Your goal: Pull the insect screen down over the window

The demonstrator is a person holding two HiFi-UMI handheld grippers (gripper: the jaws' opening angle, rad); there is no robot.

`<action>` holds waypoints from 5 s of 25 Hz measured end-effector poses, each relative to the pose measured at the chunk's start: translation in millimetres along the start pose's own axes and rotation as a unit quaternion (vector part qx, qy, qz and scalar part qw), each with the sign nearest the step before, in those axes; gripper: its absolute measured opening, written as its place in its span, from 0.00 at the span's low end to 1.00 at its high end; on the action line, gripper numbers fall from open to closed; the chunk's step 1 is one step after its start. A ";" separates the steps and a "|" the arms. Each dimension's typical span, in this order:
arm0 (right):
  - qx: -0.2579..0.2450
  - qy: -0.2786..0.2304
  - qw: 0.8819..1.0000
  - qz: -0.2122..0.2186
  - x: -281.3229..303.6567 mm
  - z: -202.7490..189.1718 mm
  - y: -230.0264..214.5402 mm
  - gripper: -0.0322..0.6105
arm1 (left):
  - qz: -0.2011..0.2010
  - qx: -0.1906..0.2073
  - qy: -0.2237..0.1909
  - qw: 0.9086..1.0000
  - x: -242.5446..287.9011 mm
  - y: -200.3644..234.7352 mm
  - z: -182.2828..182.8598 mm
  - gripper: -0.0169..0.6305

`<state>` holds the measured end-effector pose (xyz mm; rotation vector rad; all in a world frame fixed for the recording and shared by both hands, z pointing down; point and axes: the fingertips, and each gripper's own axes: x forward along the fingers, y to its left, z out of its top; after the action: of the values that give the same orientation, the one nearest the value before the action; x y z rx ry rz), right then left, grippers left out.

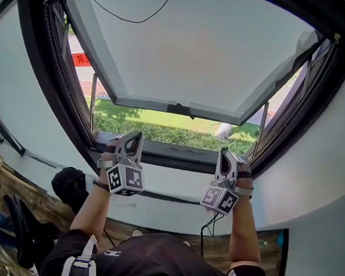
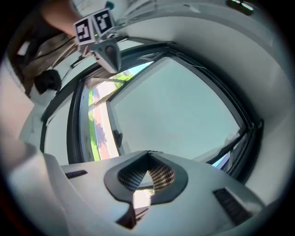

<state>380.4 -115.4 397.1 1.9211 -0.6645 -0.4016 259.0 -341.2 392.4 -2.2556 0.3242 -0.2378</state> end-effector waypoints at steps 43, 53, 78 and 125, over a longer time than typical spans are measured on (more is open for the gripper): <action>-0.097 -0.035 0.974 -0.203 -3.1 52.5 -312.5 0.25 | 0.196 0.228 -0.034 0.953 -33.7 332.1 125.2 0.21; -0.072 -0.034 0.965 -0.249 -1.0 87.5 -411.0 0.25 | 0.217 0.249 -0.005 0.944 -31.6 421.7 151.4 0.21; -0.119 0.042 0.978 -0.164 44.6 93.6 -453.1 0.20 | 0.128 0.253 0.062 0.957 11.7 439.1 143.8 0.14; -0.162 0.155 0.971 0.085 48.3 30.0 -315.2 0.09 | 0.044 0.315 0.134 0.938 20.2 324.4 50.8 0.06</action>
<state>487.4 -63.0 99.7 1.5580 -0.5149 -0.0901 242.6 -514.3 113.1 -1.5705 0.4219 -0.5242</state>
